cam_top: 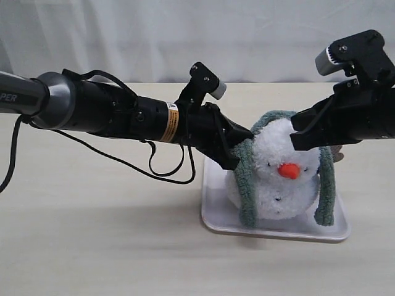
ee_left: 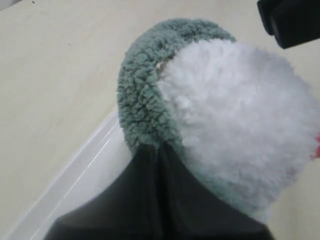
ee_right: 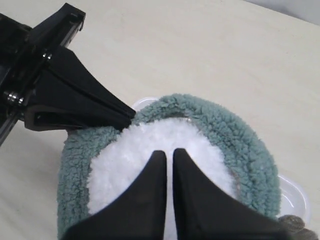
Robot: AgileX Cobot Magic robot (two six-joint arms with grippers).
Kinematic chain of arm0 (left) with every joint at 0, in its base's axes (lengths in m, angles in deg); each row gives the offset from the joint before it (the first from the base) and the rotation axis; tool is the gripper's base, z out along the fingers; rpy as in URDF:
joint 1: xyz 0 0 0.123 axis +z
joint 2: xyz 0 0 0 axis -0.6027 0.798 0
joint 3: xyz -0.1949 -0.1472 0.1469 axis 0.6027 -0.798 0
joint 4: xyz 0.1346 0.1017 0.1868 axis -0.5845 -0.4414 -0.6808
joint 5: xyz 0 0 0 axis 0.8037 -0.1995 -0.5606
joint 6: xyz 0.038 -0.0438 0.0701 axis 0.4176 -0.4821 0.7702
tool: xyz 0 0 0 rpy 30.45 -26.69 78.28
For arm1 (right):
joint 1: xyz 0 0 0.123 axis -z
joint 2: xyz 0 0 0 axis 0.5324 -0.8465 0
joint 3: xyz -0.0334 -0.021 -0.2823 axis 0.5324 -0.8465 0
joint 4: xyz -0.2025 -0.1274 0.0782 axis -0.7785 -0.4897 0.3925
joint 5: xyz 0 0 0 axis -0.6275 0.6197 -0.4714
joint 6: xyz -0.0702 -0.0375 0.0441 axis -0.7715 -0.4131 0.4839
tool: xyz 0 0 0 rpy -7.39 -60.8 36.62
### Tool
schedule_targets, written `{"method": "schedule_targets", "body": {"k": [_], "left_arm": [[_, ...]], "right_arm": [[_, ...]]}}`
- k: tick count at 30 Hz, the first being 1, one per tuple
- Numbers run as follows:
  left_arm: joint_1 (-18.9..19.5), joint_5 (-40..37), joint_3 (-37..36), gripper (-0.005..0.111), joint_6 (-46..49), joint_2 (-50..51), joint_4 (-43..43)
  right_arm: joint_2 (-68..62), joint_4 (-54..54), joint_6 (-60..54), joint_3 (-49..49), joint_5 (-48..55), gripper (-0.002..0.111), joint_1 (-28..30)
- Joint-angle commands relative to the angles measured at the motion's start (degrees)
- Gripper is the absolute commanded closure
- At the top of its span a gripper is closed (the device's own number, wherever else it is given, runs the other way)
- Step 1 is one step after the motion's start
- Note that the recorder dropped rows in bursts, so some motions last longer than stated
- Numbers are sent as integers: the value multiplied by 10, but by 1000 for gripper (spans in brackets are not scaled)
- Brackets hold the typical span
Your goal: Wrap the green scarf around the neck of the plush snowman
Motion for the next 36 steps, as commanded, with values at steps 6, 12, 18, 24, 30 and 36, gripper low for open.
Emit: {"method": "schedule_targets", "body": {"k": [6, 12, 18, 24, 30, 36], "left_arm": [[-1, 0, 2, 107, -55, -1, -71], [-1, 1, 7, 107, -55, -15, -68], [-1, 24, 13, 106, -50, -40, -90], [-1, 17, 13, 99, -51, -40, -128], [-1, 20, 13, 59, -51, -40, -127], [-1, 67, 13, 51, -47, -40, -111]], "right_arm": [[-1, -2, -6, -1, -9, 104, 2], [-1, 1, -6, -1, -8, 104, 2], [-1, 2, -3, -1, -8, 104, 2], [-1, 2, -2, -1, -5, 104, 2], [-1, 2, -2, -1, -2, 104, 2], [-1, 2, -2, -1, -3, 104, 2]]}}
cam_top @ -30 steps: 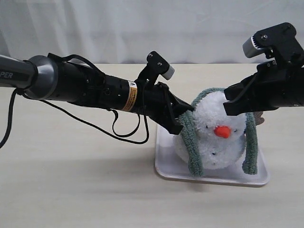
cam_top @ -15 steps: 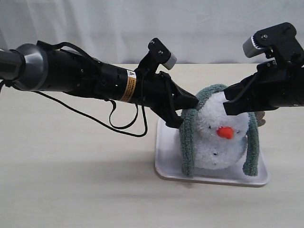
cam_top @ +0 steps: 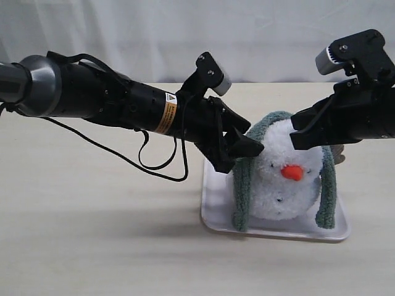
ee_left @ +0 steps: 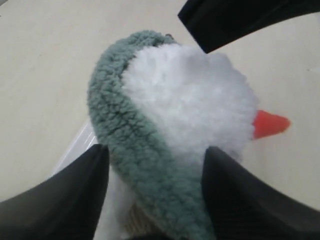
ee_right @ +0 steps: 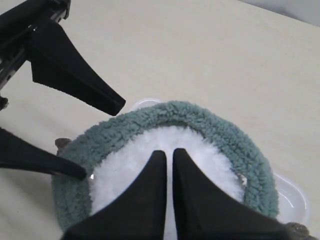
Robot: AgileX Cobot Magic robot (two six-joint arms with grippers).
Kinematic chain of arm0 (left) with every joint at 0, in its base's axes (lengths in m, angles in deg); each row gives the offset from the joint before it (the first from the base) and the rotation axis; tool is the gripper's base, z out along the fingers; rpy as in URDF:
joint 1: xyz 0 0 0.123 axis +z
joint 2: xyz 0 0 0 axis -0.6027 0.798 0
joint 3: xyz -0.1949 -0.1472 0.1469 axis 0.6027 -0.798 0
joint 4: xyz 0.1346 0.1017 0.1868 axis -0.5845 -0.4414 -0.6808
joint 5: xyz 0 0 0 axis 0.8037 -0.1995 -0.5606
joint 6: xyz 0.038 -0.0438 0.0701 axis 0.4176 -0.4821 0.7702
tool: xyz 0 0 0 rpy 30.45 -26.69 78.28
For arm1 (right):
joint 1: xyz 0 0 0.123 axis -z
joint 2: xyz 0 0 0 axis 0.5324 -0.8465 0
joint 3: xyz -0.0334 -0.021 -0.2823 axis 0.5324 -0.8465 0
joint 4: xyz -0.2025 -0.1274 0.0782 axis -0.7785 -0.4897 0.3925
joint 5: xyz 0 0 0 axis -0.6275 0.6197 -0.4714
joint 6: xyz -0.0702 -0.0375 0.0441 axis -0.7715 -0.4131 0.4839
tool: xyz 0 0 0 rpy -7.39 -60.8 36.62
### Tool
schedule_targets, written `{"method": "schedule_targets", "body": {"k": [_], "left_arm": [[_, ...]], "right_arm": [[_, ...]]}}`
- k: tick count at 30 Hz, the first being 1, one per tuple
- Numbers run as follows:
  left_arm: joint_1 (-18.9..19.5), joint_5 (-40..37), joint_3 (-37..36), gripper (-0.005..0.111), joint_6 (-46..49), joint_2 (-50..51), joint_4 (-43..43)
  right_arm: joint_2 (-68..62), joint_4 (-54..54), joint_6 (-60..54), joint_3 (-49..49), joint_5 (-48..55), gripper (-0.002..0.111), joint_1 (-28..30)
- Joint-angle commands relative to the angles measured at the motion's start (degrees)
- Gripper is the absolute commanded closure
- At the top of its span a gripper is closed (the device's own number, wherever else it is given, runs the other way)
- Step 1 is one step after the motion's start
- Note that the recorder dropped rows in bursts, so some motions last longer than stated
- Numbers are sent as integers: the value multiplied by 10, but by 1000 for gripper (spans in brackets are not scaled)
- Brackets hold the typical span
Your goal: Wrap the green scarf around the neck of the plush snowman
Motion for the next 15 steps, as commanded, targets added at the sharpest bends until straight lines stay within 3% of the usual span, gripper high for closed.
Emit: {"method": "schedule_targets", "body": {"k": [1, 7, 11, 15], "left_arm": [[-1, 36, 1, 51, 7, -4, 20], [-1, 31, 1, 51, 21, -5, 43], [-1, -20, 1, 51, 26, -25, 23], [-1, -85, 1, 51, -59, -66, -46]], "right_arm": [[-1, 1, 0, -1, 0, 104, 2], [-1, 1, 0, -1, 2, 104, 2], [-1, 1, 0, -1, 2, 104, 2], [-1, 1, 0, -1, 2, 104, 2]]}}
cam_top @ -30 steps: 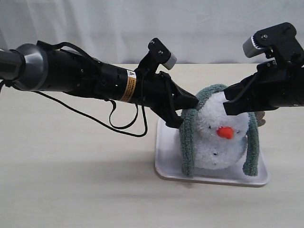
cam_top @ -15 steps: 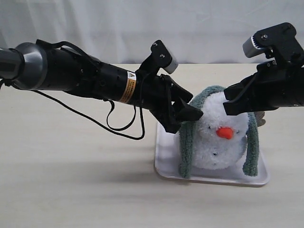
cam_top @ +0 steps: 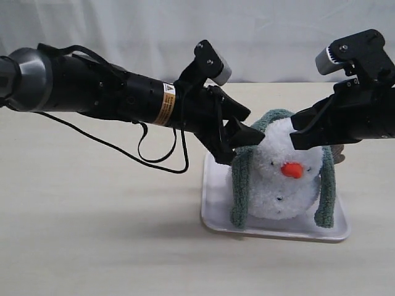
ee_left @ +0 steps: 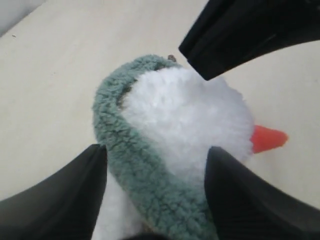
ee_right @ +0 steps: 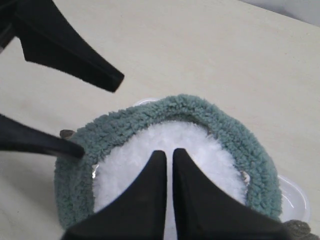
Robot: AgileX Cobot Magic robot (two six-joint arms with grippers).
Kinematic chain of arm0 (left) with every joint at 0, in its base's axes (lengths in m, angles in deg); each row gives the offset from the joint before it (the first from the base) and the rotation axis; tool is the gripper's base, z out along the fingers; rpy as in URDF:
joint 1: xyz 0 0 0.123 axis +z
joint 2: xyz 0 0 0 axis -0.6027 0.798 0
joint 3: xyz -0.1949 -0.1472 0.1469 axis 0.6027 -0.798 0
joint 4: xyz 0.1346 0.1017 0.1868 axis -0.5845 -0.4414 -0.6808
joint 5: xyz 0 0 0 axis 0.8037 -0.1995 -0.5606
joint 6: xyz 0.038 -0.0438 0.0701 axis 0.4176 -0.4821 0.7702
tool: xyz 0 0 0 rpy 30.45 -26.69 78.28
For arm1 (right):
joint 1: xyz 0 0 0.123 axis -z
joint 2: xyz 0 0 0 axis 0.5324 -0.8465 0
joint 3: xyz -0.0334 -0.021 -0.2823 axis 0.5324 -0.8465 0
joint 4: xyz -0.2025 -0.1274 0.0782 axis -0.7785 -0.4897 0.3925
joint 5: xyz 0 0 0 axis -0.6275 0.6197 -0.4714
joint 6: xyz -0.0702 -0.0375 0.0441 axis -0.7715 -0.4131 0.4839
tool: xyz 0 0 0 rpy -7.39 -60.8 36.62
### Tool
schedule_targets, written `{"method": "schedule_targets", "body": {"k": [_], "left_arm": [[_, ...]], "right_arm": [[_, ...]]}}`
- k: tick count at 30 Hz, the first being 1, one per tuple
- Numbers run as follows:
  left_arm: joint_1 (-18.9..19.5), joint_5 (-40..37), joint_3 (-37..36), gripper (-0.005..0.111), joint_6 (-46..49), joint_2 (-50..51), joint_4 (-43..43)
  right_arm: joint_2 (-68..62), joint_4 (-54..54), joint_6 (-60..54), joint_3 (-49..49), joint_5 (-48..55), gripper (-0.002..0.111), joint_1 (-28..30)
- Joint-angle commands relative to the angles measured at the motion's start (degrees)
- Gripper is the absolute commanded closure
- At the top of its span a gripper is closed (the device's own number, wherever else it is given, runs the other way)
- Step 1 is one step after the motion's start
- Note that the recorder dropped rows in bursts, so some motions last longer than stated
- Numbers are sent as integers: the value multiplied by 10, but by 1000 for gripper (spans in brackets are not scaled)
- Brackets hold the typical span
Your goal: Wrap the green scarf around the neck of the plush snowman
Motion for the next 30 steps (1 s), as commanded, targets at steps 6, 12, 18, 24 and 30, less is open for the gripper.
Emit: {"method": "schedule_targets", "body": {"k": [6, 12, 18, 24, 30], "left_arm": [[5, -73, -2, 52, -245, -78, -106], [6, -94, -16, 65, -223, -74, -106], [15, -292, -22, 105, -197, -84, -106], [12, -575, -51, 107, -138, -99, -106], [45, -777, -40, 107, 148, -99, 163]], "right_arm": [[-1, 1, 0, 2, 2, 104, 2], [-1, 1, 0, 15, 15, 104, 2], [5, 0, 0, 19, 2, 104, 2], [32, -17, 0, 19, -37, 104, 2], [63, -19, 16, 19, -110, 104, 2]]}}
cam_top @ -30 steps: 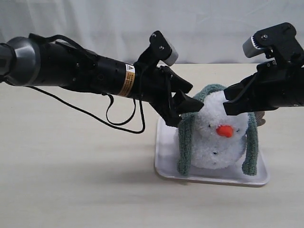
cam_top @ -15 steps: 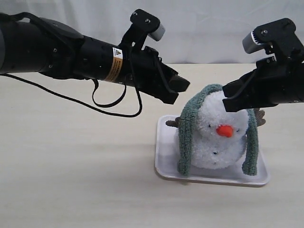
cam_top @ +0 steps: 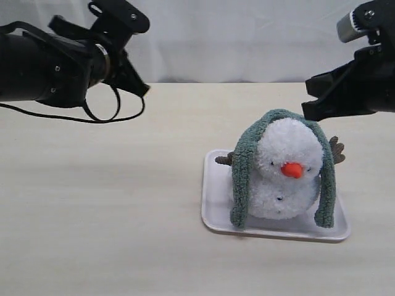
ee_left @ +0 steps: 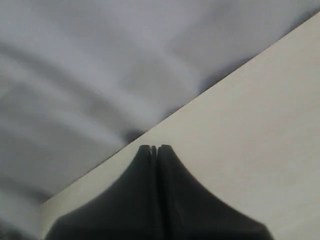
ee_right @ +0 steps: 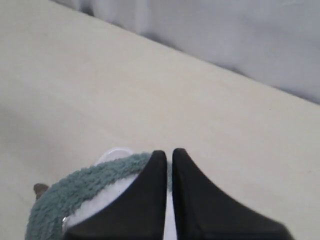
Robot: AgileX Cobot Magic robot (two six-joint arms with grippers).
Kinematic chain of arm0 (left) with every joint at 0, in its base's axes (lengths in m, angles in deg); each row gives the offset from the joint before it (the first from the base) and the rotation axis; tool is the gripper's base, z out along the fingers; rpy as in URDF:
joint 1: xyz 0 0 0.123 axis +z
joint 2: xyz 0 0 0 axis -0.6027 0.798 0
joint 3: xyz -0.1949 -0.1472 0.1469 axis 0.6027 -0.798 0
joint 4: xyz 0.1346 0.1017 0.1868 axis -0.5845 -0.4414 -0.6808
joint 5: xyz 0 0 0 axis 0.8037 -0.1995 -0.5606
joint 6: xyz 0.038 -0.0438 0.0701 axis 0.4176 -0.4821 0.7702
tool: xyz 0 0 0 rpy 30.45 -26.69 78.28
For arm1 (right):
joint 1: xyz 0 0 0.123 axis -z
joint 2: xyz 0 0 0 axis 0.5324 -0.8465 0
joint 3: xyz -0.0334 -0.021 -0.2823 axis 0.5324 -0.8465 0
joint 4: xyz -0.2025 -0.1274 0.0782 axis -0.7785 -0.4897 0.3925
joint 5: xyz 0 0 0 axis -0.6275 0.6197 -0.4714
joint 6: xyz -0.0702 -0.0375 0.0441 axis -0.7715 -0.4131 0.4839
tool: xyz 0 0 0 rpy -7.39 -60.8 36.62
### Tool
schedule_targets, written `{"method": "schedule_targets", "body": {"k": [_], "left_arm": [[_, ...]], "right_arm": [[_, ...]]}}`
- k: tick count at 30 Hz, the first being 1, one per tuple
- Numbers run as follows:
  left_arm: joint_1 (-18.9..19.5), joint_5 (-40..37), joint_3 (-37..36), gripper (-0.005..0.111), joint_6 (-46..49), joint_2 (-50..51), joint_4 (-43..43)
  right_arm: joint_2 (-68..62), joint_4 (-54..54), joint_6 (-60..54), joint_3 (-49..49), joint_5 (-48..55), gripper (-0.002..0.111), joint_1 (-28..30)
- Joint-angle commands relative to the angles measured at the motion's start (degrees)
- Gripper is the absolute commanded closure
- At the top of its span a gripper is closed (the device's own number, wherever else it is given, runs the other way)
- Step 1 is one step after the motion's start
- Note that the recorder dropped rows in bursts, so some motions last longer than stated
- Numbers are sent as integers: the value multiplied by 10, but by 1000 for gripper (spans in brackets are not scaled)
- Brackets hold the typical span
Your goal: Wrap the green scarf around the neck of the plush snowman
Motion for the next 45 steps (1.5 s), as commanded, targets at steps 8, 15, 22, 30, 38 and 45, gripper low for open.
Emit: {"method": "schedule_targets", "body": {"k": [8, 15, 22, 30, 38, 45], "left_arm": [[89, -18, 27, 107, 1175, -6, 1310], [-35, 31, -6, 64, 1587, 20, 1673], [-78, 122, 3, 65, 1661, 61, 1750], [-78, 79, 42, 101, 1673, 61, 1763], [-81, 19, 42, 102, 1657, 61, 1761], [-97, 116, 40, 107, 1525, 62, 1757]], "right_arm": [[54, -117, 129, 4, -68, 104, 2], [51, -128, 154, 4, -53, 104, 2], [51, -127, 163, 4, -53, 104, 2], [51, -127, 163, 4, -53, 104, 2], [49, -127, 163, 4, -54, 104, 2], [46, -122, 164, 4, -41, 104, 2]]}}
